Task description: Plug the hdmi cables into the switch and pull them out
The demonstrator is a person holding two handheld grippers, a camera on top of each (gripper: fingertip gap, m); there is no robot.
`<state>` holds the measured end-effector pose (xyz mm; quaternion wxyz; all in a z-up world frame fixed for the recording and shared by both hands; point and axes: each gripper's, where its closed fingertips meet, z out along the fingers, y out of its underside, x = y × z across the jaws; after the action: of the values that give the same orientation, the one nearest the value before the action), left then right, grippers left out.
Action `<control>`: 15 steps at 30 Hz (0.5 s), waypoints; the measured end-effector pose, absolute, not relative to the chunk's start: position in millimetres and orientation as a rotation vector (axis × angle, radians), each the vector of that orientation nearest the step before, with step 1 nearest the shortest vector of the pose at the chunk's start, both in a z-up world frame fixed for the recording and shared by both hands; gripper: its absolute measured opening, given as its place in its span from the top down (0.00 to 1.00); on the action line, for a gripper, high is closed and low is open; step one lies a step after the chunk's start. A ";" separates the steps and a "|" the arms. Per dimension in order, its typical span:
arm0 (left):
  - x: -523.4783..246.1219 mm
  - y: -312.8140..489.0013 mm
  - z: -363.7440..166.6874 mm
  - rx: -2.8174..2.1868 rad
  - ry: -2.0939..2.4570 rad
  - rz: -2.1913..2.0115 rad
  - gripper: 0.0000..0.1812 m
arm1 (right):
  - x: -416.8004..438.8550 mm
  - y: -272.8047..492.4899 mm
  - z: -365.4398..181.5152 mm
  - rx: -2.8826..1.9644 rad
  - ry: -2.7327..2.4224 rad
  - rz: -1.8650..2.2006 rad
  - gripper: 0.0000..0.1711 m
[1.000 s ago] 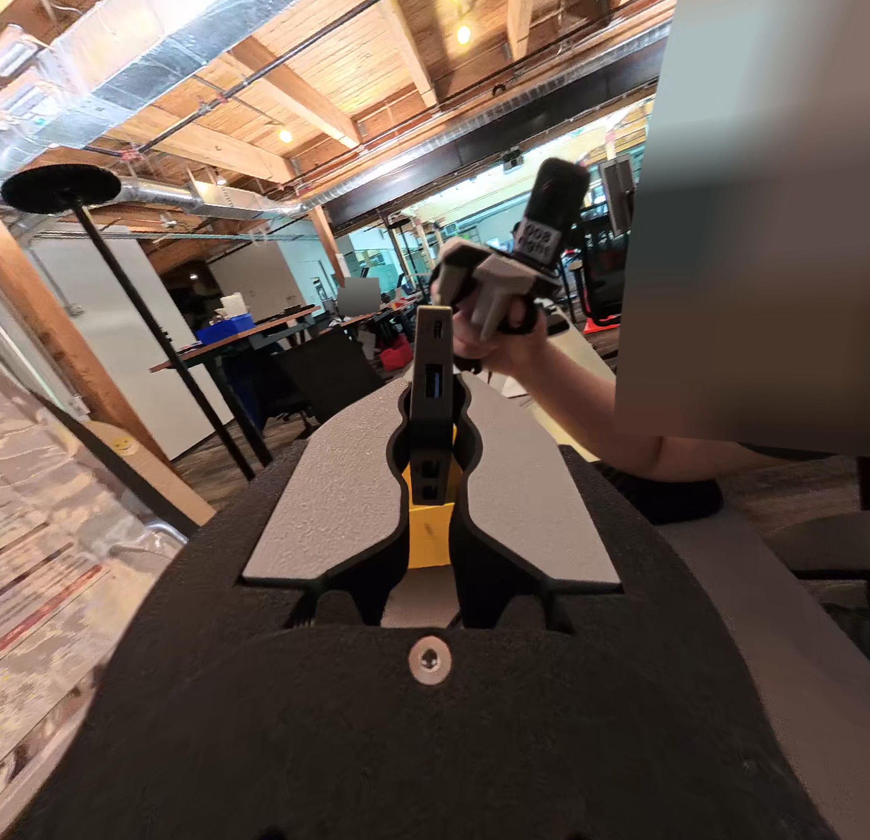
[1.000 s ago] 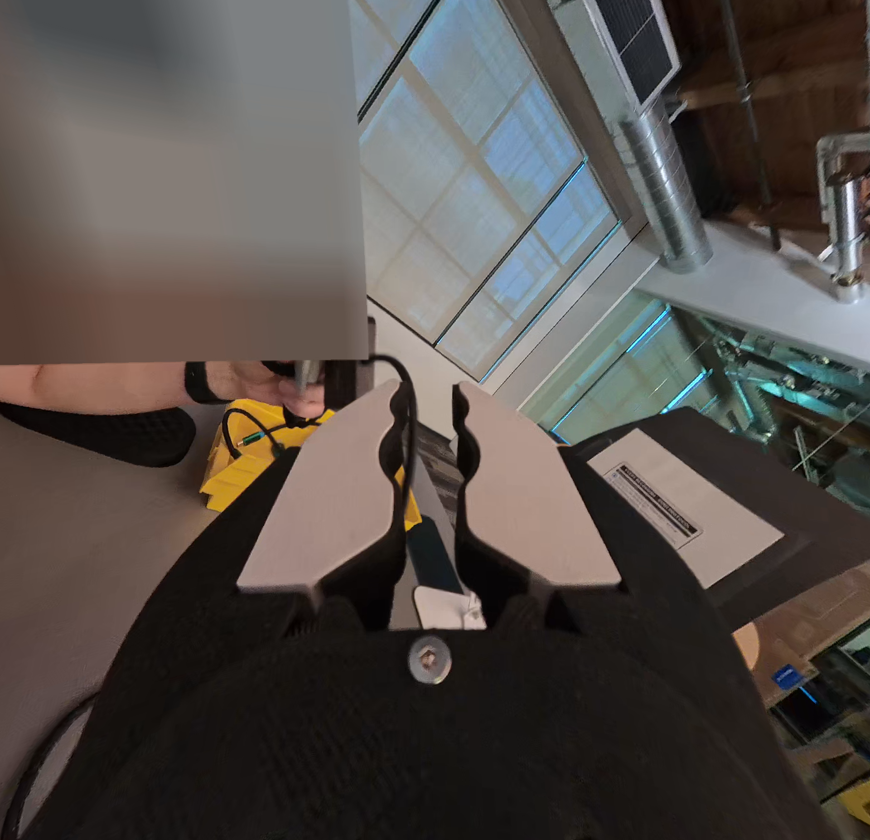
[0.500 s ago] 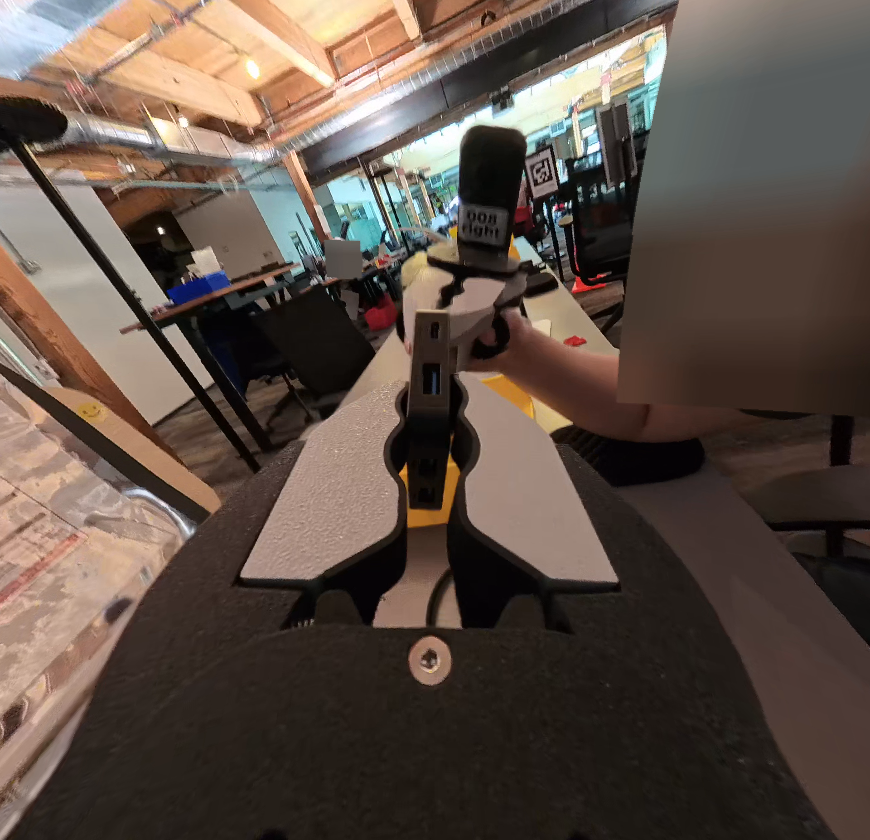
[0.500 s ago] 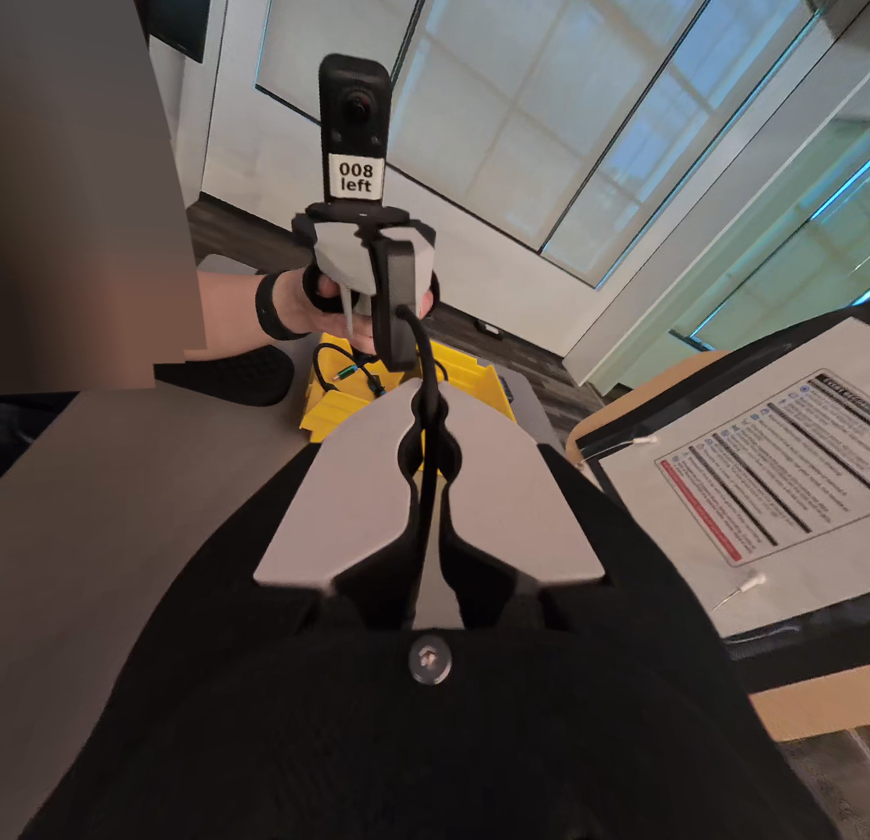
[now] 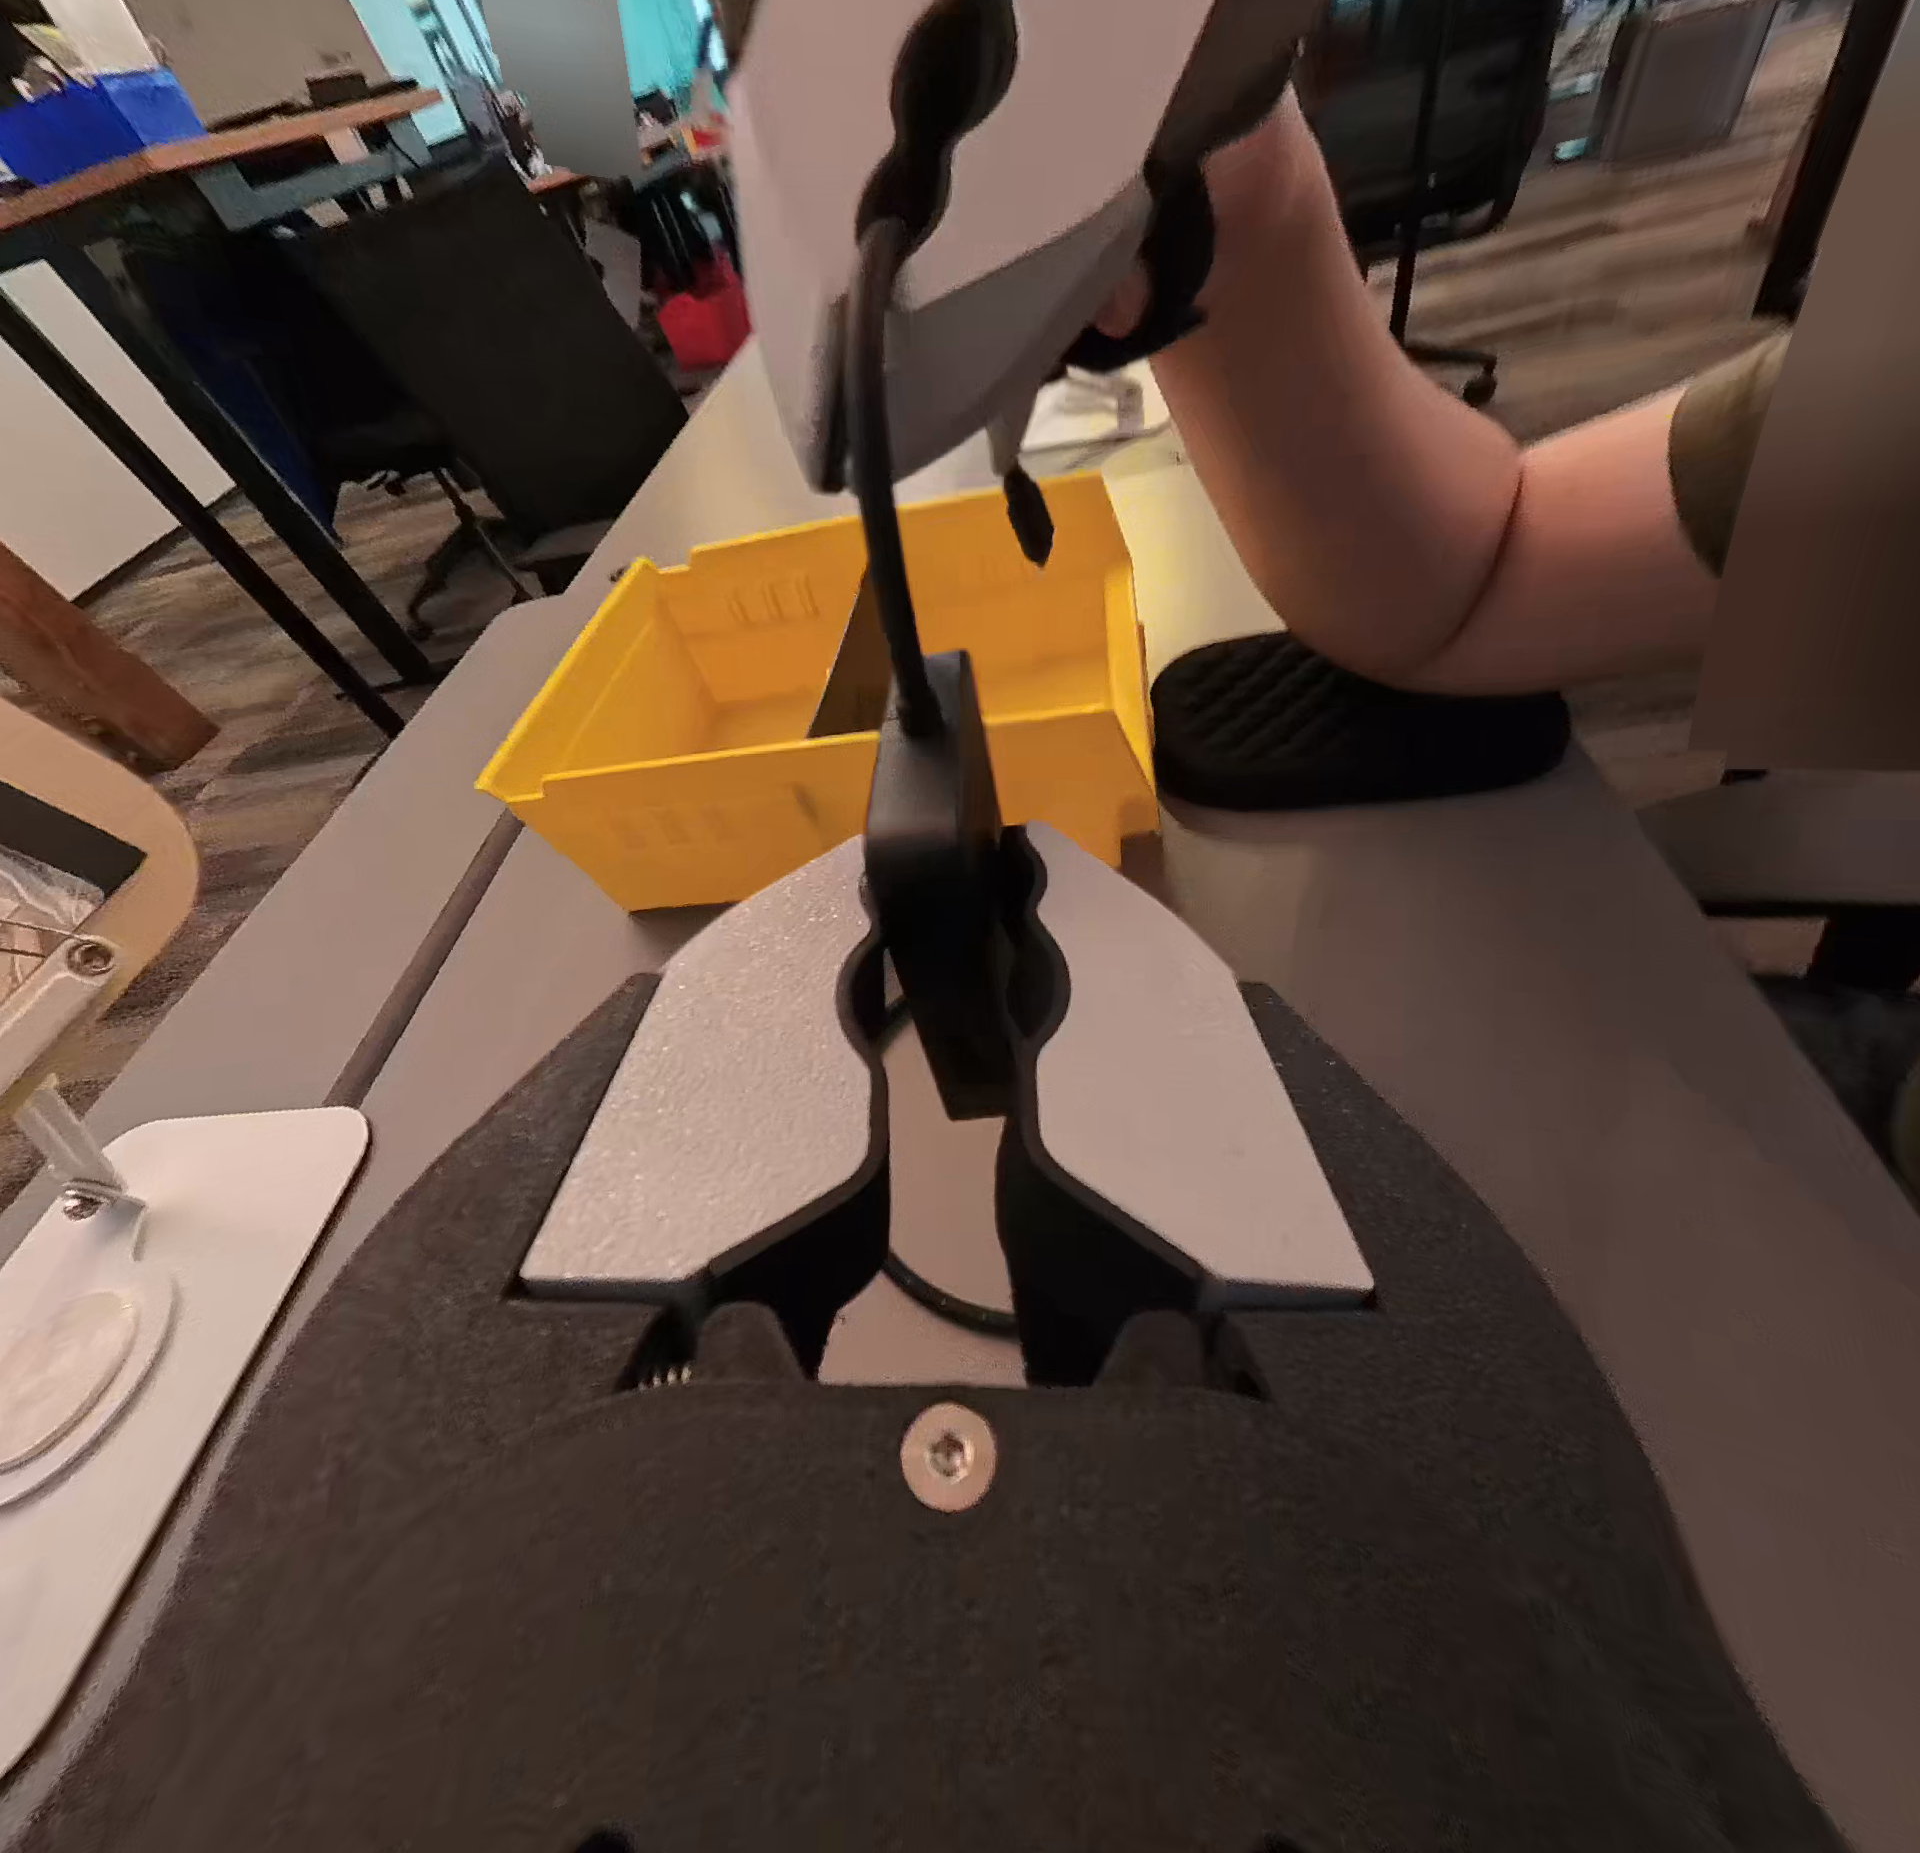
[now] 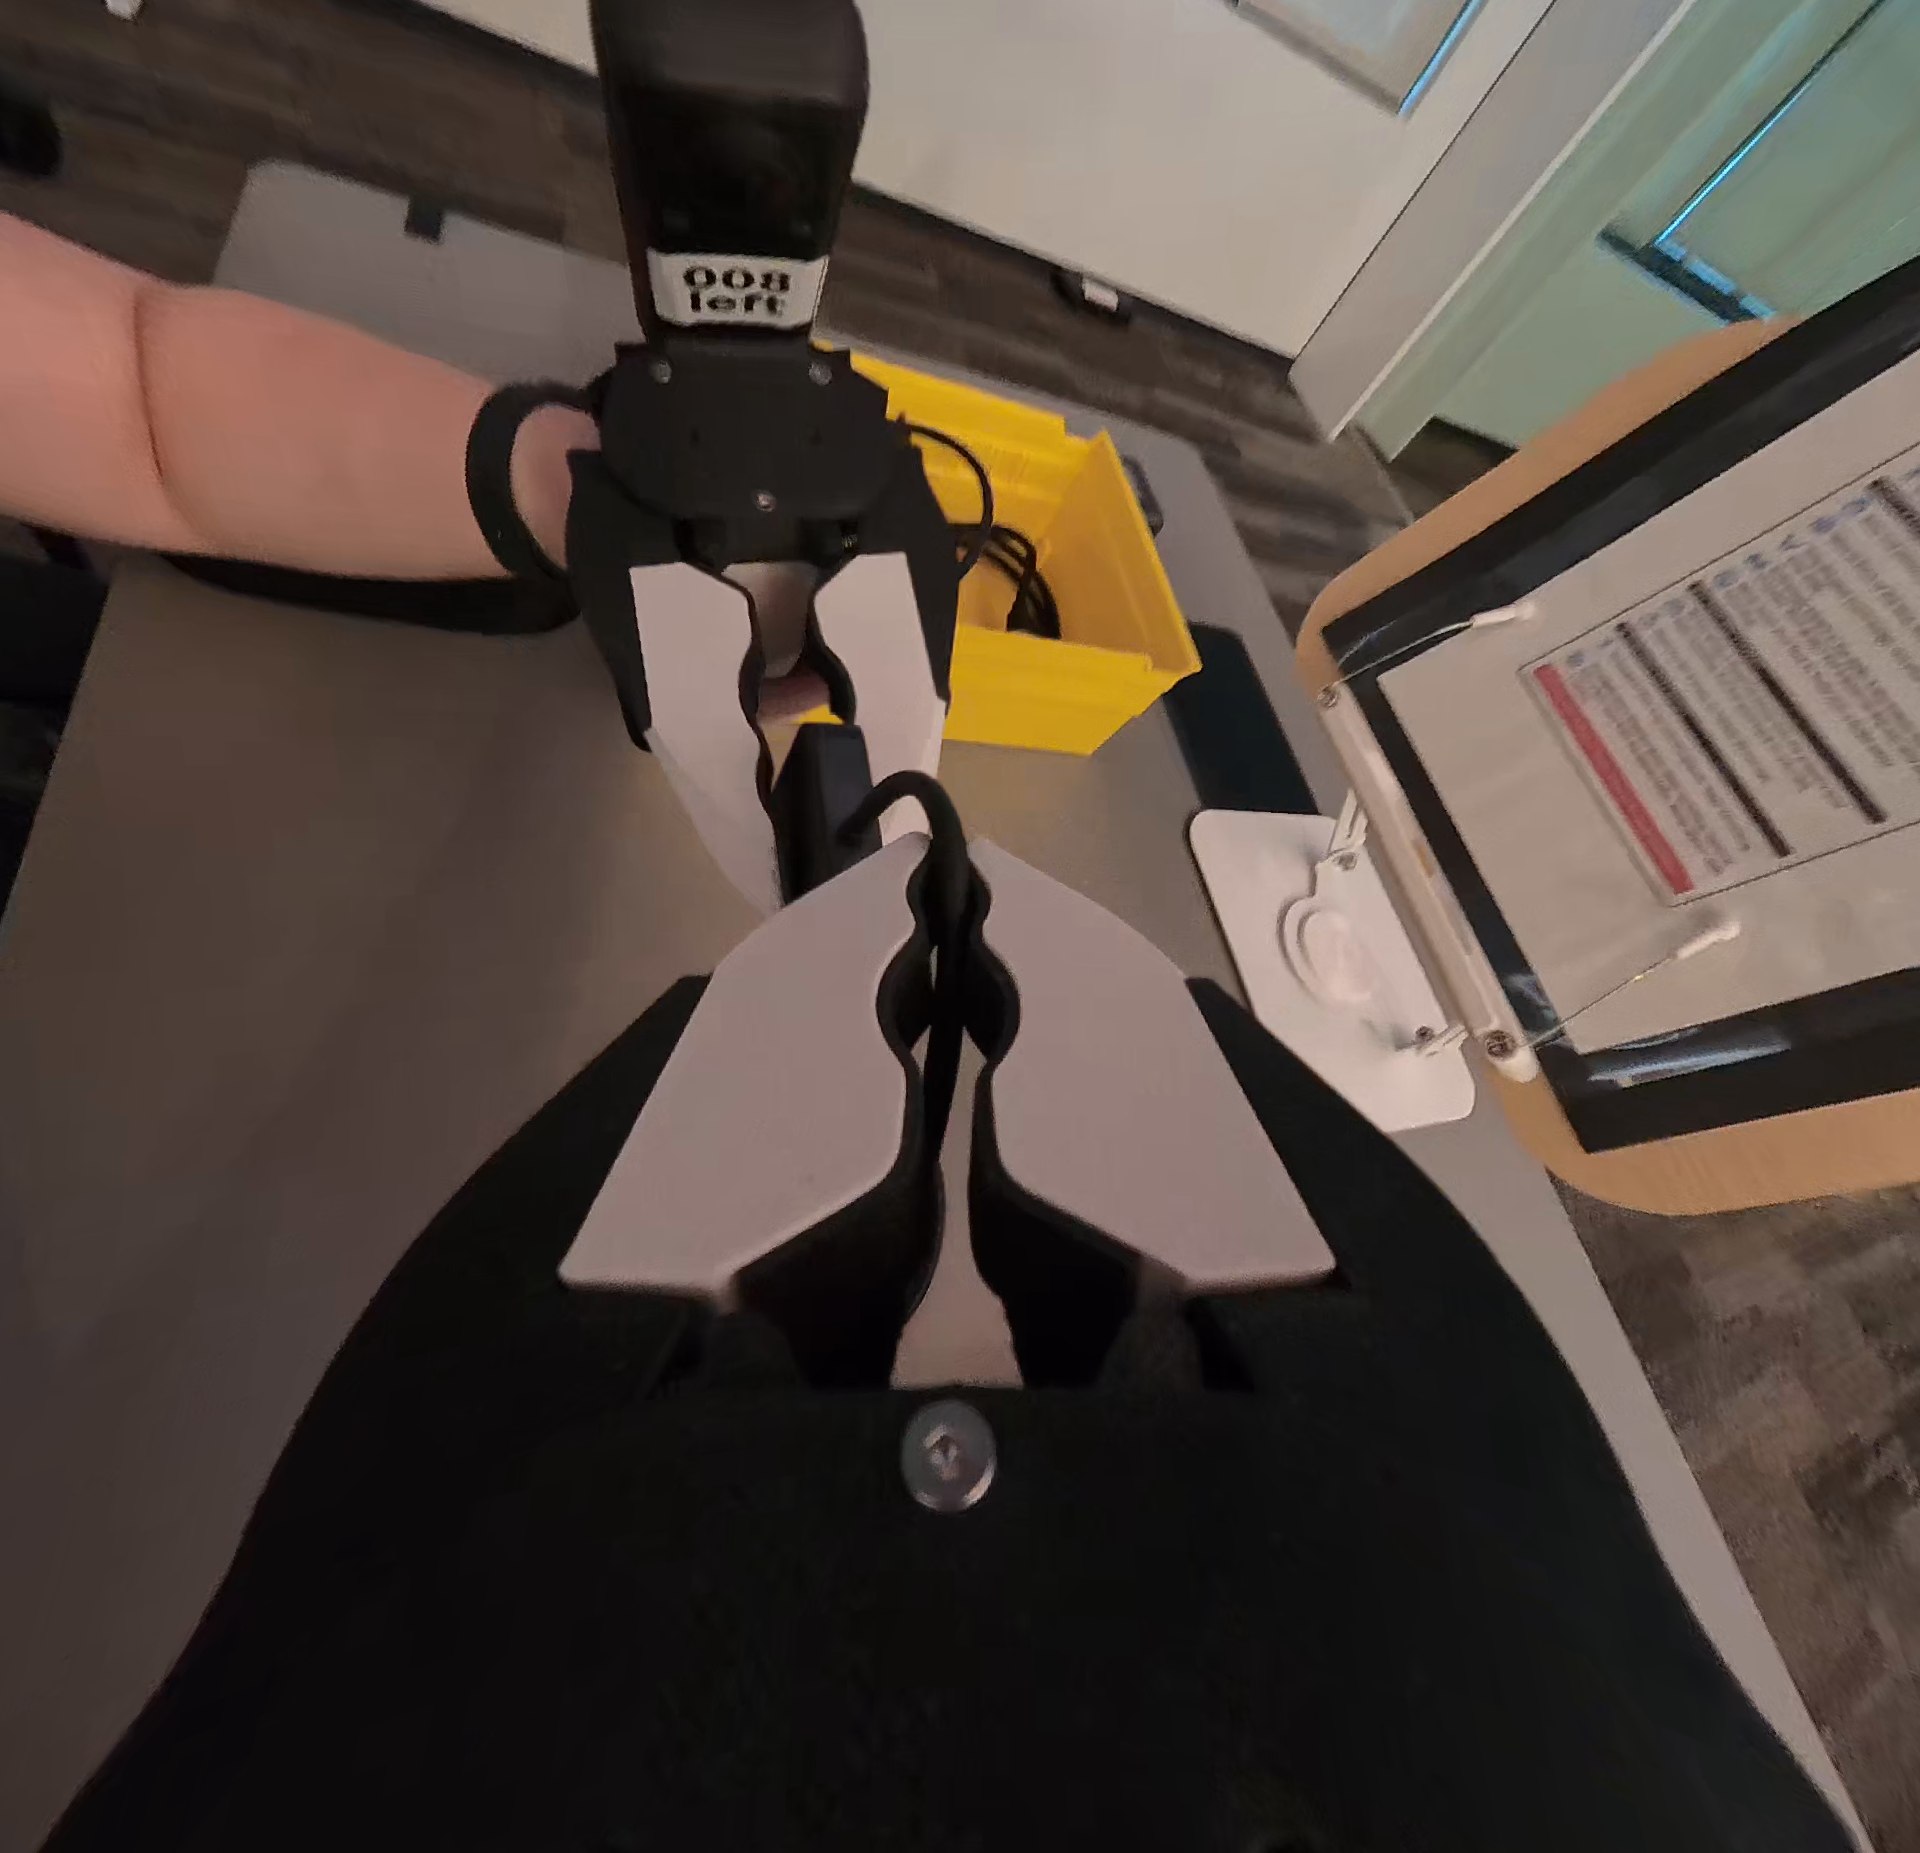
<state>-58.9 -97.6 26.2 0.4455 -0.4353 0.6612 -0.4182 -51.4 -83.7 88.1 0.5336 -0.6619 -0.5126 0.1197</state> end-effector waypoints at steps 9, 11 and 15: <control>-71.4 -92.5 64.4 -0.916 1.444 -1.174 0.93 | -54.5 -100.0 127.3 -1.313 -1.185 0.149 0.78; -85.9 -89.7 85.8 -0.816 1.361 -1.188 0.93 | -51.5 -119.0 149.2 -1.150 -1.186 0.136 0.78; -106.8 -101.3 108.0 -0.626 1.351 -1.095 0.93 | -40.7 -170.2 191.9 -0.804 -1.150 0.276 0.80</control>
<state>-106.8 -101.3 108.0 0.6026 -0.2704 0.5833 -0.4728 -40.7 -170.2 191.9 0.7551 -0.3686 -0.5273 0.1263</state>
